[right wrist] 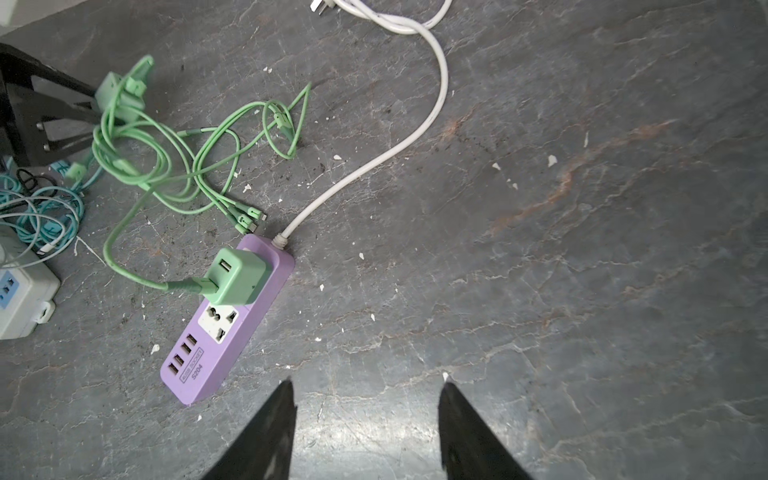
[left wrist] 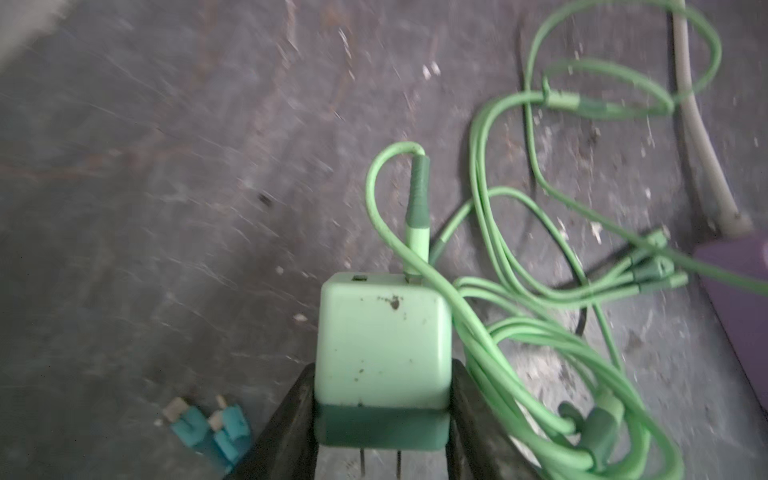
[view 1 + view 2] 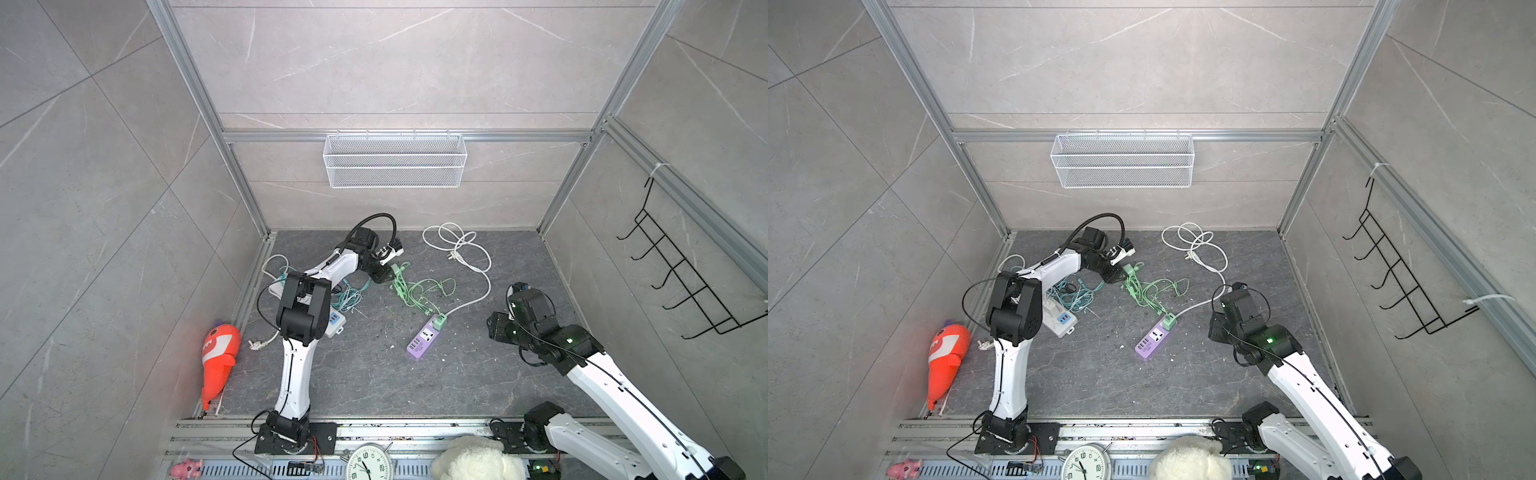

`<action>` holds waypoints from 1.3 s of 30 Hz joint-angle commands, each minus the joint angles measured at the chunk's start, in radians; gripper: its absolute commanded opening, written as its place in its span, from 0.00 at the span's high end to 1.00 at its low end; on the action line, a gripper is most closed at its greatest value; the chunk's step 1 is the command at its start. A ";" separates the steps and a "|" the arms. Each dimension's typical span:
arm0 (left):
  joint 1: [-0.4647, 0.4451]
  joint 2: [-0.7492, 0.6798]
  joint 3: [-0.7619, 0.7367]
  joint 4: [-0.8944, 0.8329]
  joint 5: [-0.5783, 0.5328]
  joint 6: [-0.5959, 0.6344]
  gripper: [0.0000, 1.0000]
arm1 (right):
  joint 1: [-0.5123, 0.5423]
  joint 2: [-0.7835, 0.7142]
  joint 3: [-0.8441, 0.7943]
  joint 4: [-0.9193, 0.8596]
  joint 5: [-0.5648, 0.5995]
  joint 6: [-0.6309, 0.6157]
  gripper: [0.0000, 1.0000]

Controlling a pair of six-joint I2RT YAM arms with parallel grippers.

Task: Insert the plug
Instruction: 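Close the left gripper on the light-green cube charger, then lift the charger with the left gripper toward the right gripper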

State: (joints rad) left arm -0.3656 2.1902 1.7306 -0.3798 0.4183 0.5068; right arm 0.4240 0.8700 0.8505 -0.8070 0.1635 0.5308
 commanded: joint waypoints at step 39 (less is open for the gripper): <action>-0.430 -0.614 -0.586 0.826 -0.485 -0.059 0.72 | -0.005 0.291 0.260 0.411 -0.297 -0.156 0.51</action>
State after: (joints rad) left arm -0.7670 1.6409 1.1744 0.3958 -0.0944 0.5526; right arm 0.4236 1.1423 1.0687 -0.4694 -0.0601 0.4206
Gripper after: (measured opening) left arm 0.444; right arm 0.490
